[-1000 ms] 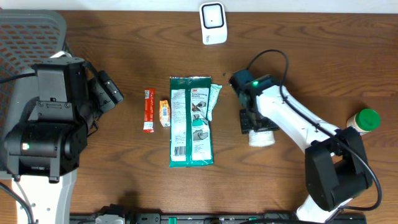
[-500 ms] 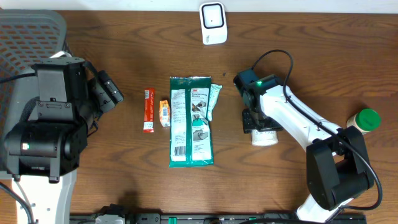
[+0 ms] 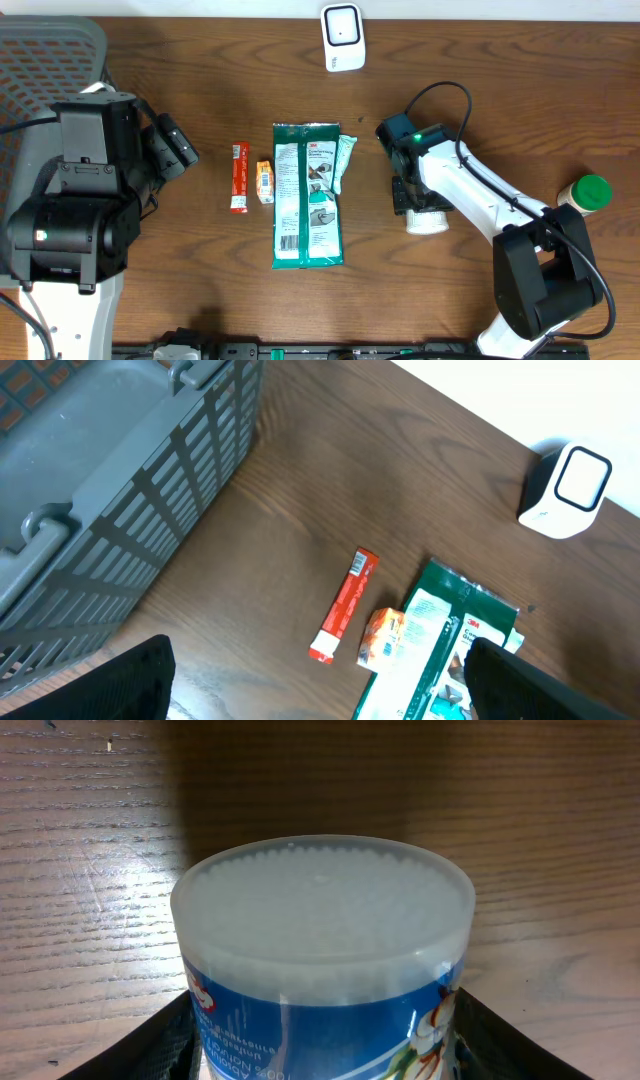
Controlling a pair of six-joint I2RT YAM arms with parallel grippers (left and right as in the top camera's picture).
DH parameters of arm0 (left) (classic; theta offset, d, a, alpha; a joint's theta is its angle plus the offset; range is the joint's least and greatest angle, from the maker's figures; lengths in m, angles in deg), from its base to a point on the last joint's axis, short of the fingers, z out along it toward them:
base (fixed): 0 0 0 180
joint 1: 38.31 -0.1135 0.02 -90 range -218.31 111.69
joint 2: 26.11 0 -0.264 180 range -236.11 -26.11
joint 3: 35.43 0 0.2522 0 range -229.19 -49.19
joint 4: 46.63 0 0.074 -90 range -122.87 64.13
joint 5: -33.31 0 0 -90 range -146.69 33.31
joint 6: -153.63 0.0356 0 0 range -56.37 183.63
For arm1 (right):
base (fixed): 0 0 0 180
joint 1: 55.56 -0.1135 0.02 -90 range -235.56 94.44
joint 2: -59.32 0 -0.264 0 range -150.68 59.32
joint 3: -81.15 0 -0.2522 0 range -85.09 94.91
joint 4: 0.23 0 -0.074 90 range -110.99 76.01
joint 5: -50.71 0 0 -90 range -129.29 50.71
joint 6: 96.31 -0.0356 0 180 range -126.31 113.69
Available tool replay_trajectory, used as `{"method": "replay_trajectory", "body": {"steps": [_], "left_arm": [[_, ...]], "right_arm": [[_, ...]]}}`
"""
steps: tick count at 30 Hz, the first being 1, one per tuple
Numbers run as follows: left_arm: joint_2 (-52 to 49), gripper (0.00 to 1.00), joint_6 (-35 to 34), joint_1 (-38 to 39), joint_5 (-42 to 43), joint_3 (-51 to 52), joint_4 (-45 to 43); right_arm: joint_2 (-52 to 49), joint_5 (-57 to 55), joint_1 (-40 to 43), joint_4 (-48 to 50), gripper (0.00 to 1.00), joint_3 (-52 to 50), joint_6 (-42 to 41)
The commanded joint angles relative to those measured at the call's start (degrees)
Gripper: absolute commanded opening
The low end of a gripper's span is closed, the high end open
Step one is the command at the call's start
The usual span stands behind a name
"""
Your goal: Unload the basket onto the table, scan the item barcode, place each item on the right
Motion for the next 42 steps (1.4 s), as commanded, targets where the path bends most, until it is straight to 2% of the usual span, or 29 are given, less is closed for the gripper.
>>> {"method": "replay_trajectory", "body": {"steps": [1, 3, 7, 11, 16, 20, 22, 28, 29, 30, 31, 35, 39, 42], "left_arm": [[0.1, 0.90, 0.6, -0.2, -0.7, -0.7, 0.2], [0.1, 0.90, 0.6, -0.2, -0.7, -0.7, 0.2], [0.1, 0.90, 0.6, -0.2, -0.7, -0.7, 0.2], [0.1, 0.90, 0.6, -0.2, -0.7, -0.7, 0.2], [0.1, 0.90, 0.6, -0.2, -0.7, -0.7, 0.1], [0.1, 0.90, 0.6, -0.2, -0.7, -0.7, 0.2], [0.1, 0.90, 0.6, -0.2, -0.7, -0.7, 0.2], [0.1, 0.90, 0.6, -0.2, -0.7, -0.7, 0.2], [0.1, 0.90, 0.6, -0.2, -0.7, -0.7, 0.2], [0.1, 0.90, 0.6, -0.2, -0.7, -0.7, 0.2], [0.1, 0.90, 0.6, -0.2, -0.7, -0.7, 0.2], [0.1, 0.90, 0.6, -0.2, -0.7, -0.7, 0.2], [0.1, 0.90, 0.6, -0.2, -0.7, -0.7, 0.2], [0.1, 0.90, 0.6, -0.2, -0.7, -0.7, 0.2]], "right_arm": [[-1.1, 2.3, 0.5, 0.6, 0.60, -1.4, 1.7], [-1.1, 3.3, 1.1, 0.3, 0.64, -1.3, 2.4], [-1.1, 3.5, 2.6, 0.9, 0.66, -1.8, 2.3], [-1.1, 3.7, 2.8, 3.6, 0.59, -3.3, 2.3], [-1.0, 3.8, 2.8, 3.1, 0.56, -3.3, 2.8], [-0.2, 10.8, 2.8, 1.8, 0.51, -1.3, 8.3], [0.6, 14.8, 2.9, -2.6, 0.50, 3.4, 10.1], [1.4, 17.4, 2.9, -19.8, 0.49, 21.7, 12.8], [1.4, 17.4, 2.9, -21.3, 0.50, 23.6, 12.9], [1.4, 16.7, 2.9, -22.2, 0.58, 25.1, 12.9], [1.4, 16.3, 2.9, -22.1, 0.63, 25.0, 12.9], [1.1, 16.4, 1.1, -16.9, 0.67, 17.2, 10.8], [1.1, 16.8, -2.9, -8.6, 0.65, 9.5, 7.6], [1.1, 15.5, -5.3, -5.7, 0.63, 7.9, 7.0]]}}
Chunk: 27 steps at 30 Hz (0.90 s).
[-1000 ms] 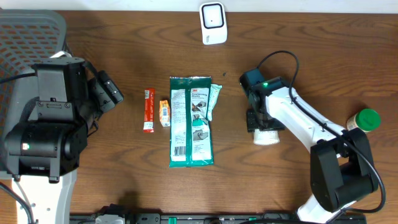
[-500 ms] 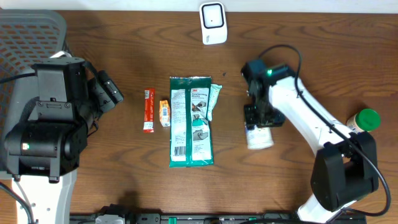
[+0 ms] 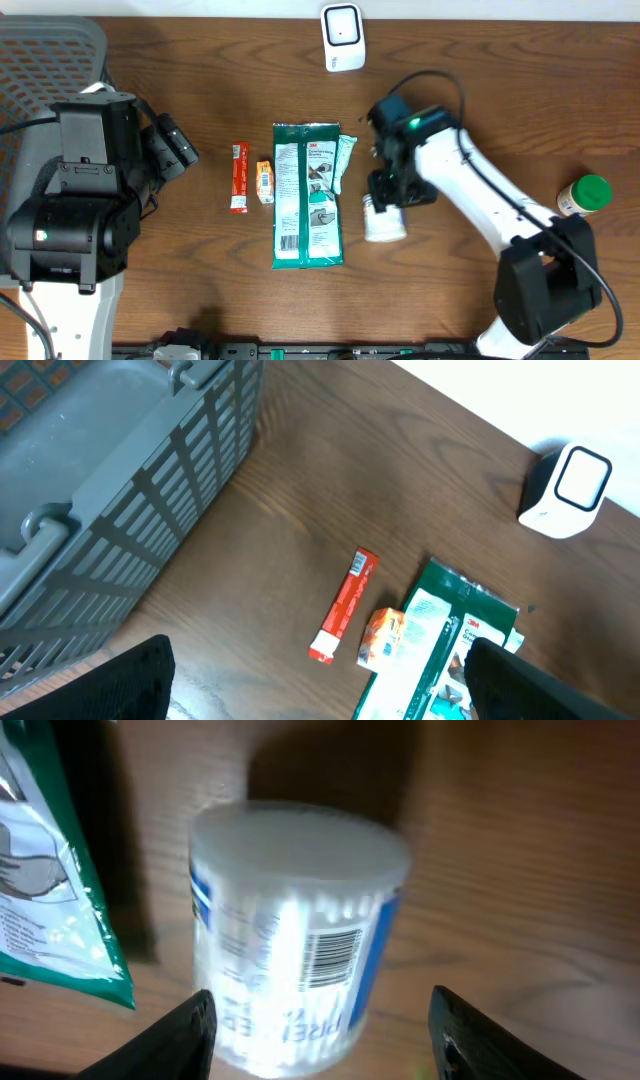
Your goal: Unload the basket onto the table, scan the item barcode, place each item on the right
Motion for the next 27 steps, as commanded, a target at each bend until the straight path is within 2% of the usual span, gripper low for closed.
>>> {"method": "replay_trajectory", "body": {"steps": [1, 6, 12, 22, 27], "left_arm": [[0.1, 0.90, 0.6, -0.2, -0.7, -0.7, 0.1], [0.1, 0.90, 0.6, -0.2, -0.7, -0.7, 0.1], [0.1, 0.90, 0.6, -0.2, -0.7, -0.7, 0.1], [0.1, 0.90, 0.6, -0.2, -0.7, -0.7, 0.1], [0.1, 0.90, 0.6, -0.2, -0.7, -0.7, 0.1]], "right_arm": [[0.1, -2.1, -2.7, 2.0, 0.63, -0.6, -2.1], [0.1, -6.3, -3.7, 1.9, 0.66, -0.6, -3.7], [0.1, -10.6, -0.7, -0.5, 0.69, -0.7, -3.7], [0.1, -6.3, 5.7, -3.9, 0.72, 0.8, -3.7], [0.0, -8.0, 5.1, 0.1, 0.73, -5.2, -5.0]]}}
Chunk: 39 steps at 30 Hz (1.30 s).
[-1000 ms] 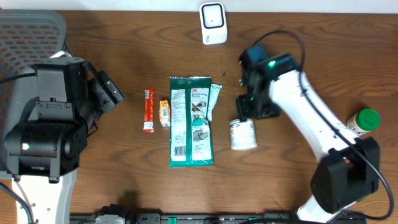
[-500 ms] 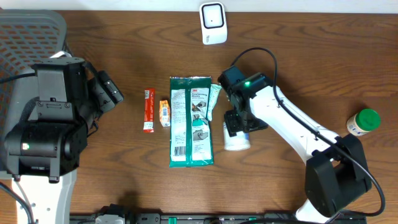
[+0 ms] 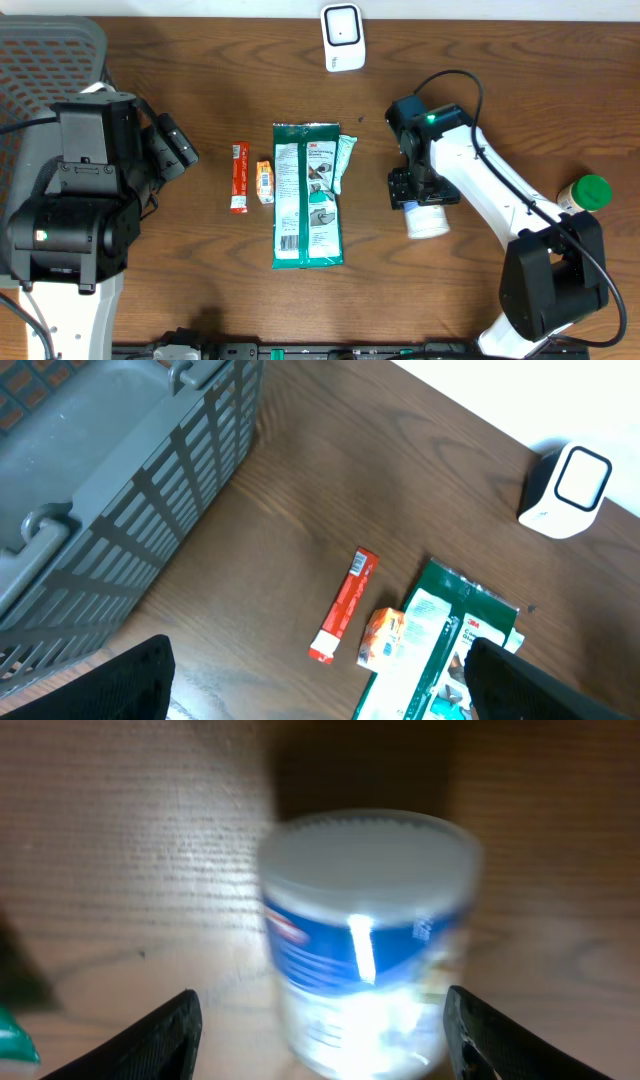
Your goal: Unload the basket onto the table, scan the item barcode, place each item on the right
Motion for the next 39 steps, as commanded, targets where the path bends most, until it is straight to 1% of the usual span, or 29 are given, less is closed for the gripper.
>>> {"method": "replay_trajectory", "body": {"steps": [1, 2, 4, 6, 11, 13, 17, 26, 27, 37, 39], "left_arm": [[0.1, 0.90, 0.6, -0.2, -0.7, -0.7, 0.1], [0.1, 0.90, 0.6, -0.2, -0.7, -0.7, 0.1], [0.1, 0.90, 0.6, -0.2, -0.7, -0.7, 0.1], [0.1, 0.90, 0.6, -0.2, -0.7, -0.7, 0.1], [0.1, 0.90, 0.6, -0.2, -0.7, -0.7, 0.1], [0.1, 0.90, 0.6, -0.2, -0.7, -0.7, 0.1], [0.1, 0.90, 0.6, -0.2, -0.7, -0.7, 0.1], [0.1, 0.90, 0.6, -0.2, -0.7, -0.7, 0.1], [0.1, 0.90, 0.6, -0.2, -0.7, -0.7, 0.1], [0.1, 0.90, 0.6, -0.2, -0.7, -0.7, 0.1], [0.1, 0.90, 0.6, -0.2, -0.7, -0.7, 0.1]], "right_arm": [[0.0, -0.7, -0.2, 3.6, 0.72, -5.7, -1.7], [0.0, -0.9, -0.1, 5.3, 0.68, -7.6, -1.6], [0.0, -3.0, -0.1, 6.7, 0.66, -9.2, -1.6], [0.0, -5.8, -0.1, 7.2, 0.65, -10.1, -1.6], [0.0, -6.7, -0.1, 7.6, 0.66, -10.1, -1.6], [0.0, -8.9, 0.0, 7.6, 0.68, -10.1, -1.6], [0.0, -8.9, 0.0, 7.4, 0.76, -10.1, -1.6], [0.0, -8.8, 1.6, 2.1, 0.80, -6.4, -1.0], [0.0, -8.8, 1.7, 1.8, 0.84, -6.4, -1.0], [0.0, -9.4, 1.8, 1.2, 0.84, -7.1, -1.0], [0.0, -11.1, 1.8, 1.4, 0.85, -8.0, -1.8]]}}
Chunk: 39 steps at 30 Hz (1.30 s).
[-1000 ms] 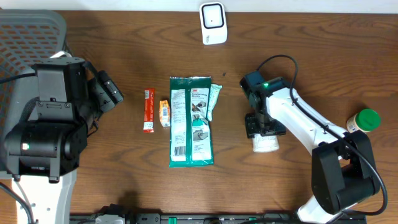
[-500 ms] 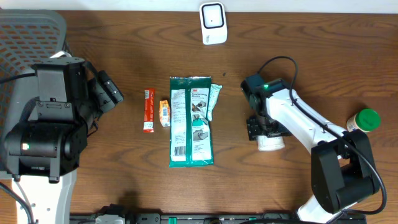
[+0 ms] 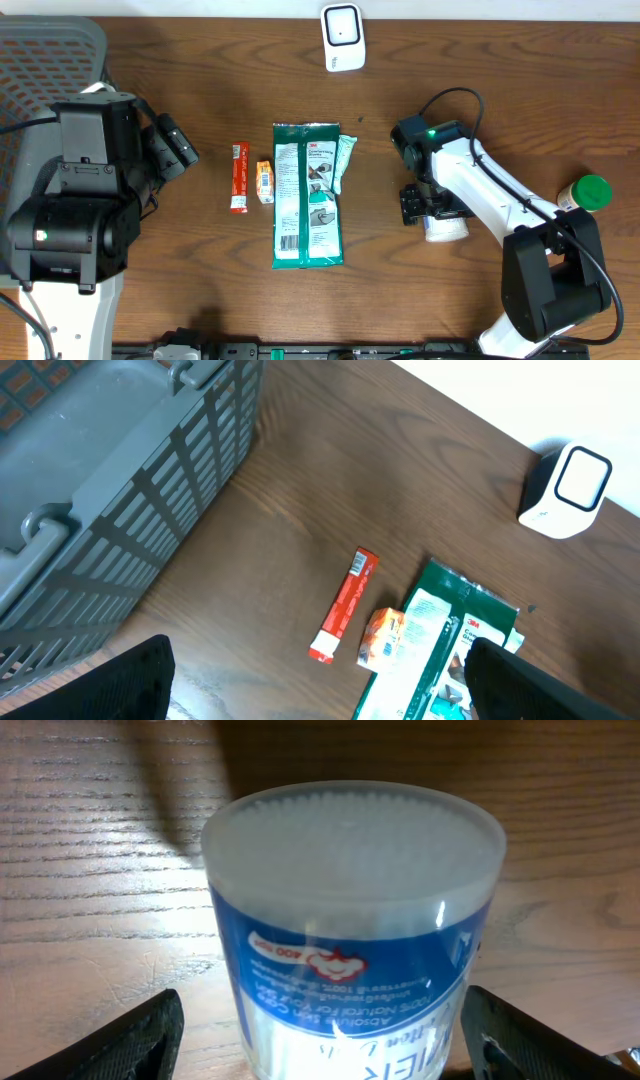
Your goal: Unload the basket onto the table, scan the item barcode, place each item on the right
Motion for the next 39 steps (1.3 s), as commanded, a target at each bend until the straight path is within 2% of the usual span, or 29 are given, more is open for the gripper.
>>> {"method": "replay_trajectory", "body": {"steps": [1, 3, 5, 11, 20, 26, 30, 31, 33, 36, 39], "left_arm": [[0.1, 0.90, 0.6, -0.2, -0.7, -0.7, 0.2], [0.1, 0.90, 0.6, -0.2, -0.7, -0.7, 0.1], [0.1, 0.90, 0.6, -0.2, -0.7, -0.7, 0.2], [0.1, 0.90, 0.6, -0.2, -0.7, -0.7, 0.2], [0.1, 0.90, 0.6, -0.2, -0.7, -0.7, 0.2], [0.1, 0.90, 0.6, -0.2, -0.7, -0.7, 0.2], [0.1, 0.90, 0.6, -0.2, -0.7, -0.7, 0.2], [0.1, 0.90, 0.6, -0.2, -0.7, -0.7, 0.2], [0.1, 0.90, 0.6, -0.2, -0.7, -0.7, 0.2], [0.1, 0.90, 0.6, -0.2, -0.7, -0.7, 0.2], [0.1, 0.90, 0.6, -0.2, -0.7, -0.7, 0.2]], "right_arm": [[-0.5, -4.0, 0.7, 0.3, 0.85, -1.4, -1.5], [-0.5, -3.8, 0.7, 1.0, 0.84, -2.1, -1.5], [-0.5, -3.7, 0.7, 2.0, 0.78, -2.5, -1.6], [-0.5, -4.0, 0.7, 4.9, 0.76, -3.9, -2.0], [-0.5, -4.0, 0.7, 10.4, 0.64, -7.9, -2.0], [-0.5, -4.0, 0.7, 12.2, 0.67, -8.1, -1.8], [-0.5, -3.3, 0.7, 13.6, 0.64, -8.3, -1.9], [-0.5, -3.3, 0.7, 13.9, 0.61, -8.5, -1.9], [-0.5, -3.3, 0.7, 14.9, 0.45, -9.2, -1.9], [0.0, -3.0, 0.7, 14.9, 0.42, -8.6, -1.4], [1.2, 3.2, 0.9, 14.2, 0.39, -6.1, 2.9]]}}
